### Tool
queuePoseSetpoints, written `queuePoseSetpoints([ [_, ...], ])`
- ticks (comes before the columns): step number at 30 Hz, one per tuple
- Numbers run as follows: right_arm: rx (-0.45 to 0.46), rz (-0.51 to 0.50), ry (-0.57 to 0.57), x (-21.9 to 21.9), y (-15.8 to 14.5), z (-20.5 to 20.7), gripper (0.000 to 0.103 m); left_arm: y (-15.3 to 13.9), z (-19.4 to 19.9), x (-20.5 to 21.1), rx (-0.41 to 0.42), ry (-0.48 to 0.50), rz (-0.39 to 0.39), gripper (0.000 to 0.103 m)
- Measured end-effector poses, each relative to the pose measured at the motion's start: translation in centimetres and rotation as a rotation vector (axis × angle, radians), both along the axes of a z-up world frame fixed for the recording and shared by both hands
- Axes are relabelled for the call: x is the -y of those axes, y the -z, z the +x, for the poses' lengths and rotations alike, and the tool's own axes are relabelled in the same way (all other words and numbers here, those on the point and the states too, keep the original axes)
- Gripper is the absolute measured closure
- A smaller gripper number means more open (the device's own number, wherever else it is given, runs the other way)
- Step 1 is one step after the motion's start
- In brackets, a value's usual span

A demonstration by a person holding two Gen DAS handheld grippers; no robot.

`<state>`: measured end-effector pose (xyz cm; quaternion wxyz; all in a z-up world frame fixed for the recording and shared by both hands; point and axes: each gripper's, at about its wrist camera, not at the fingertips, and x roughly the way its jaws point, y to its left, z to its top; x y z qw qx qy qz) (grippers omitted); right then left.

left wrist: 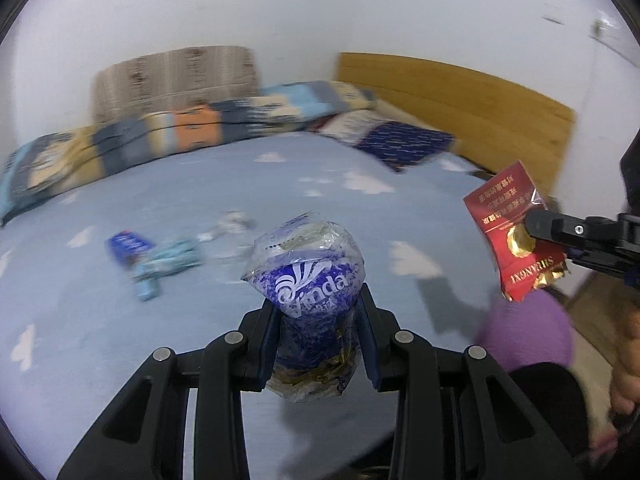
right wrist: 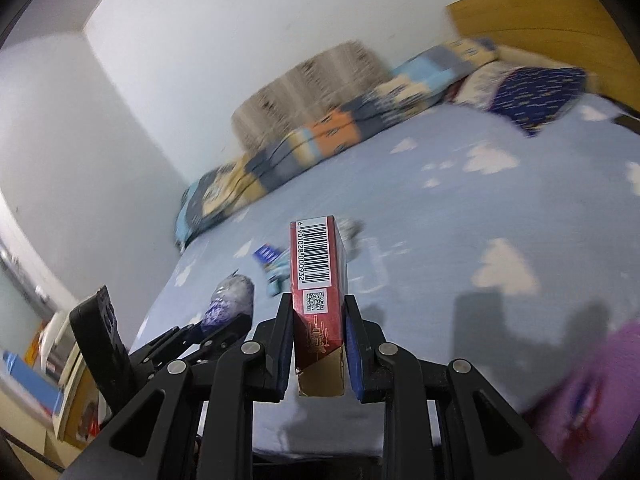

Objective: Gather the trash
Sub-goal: 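Carry both items over the purple basket and open both grippers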

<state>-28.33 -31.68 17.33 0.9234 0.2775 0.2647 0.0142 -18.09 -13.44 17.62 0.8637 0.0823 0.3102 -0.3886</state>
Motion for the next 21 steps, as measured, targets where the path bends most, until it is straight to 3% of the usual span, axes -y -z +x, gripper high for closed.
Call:
queuePoseSetpoints([
  [7, -0.023, 0.022, 0.235, 7.0, 0.3, -9.8, 0.079, -1.3, -5.3, 8.4, -0.085, 0.258, -0.026, 0.069],
  [13, -0.070, 0.061, 0.424, 12.2, 2.4, -17.1, 0.079, -0.5, -10.3, 16.7, -0.174, 0.452, 0.015, 0.069],
  [17, -0.099, 0.102, 0.495, 15.0, 4.3, -19.6, 0.078, 1.0, -13.2, 21.2, -0.217, 0.542, 0.075, 0.068],
  [19, -0.116, 0.123, 0.514, 16.0, 5.3, -20.1, 0.076, 1.8, -13.9, 22.7, -0.236, 0.556, 0.100, 0.048],
  [21, -0.144, 0.125, 0.544, 16.9, 6.1, -20.4, 0.074, 2.2, -14.2, 23.7, -0.252, 0.556, 0.107, 0.046],
])
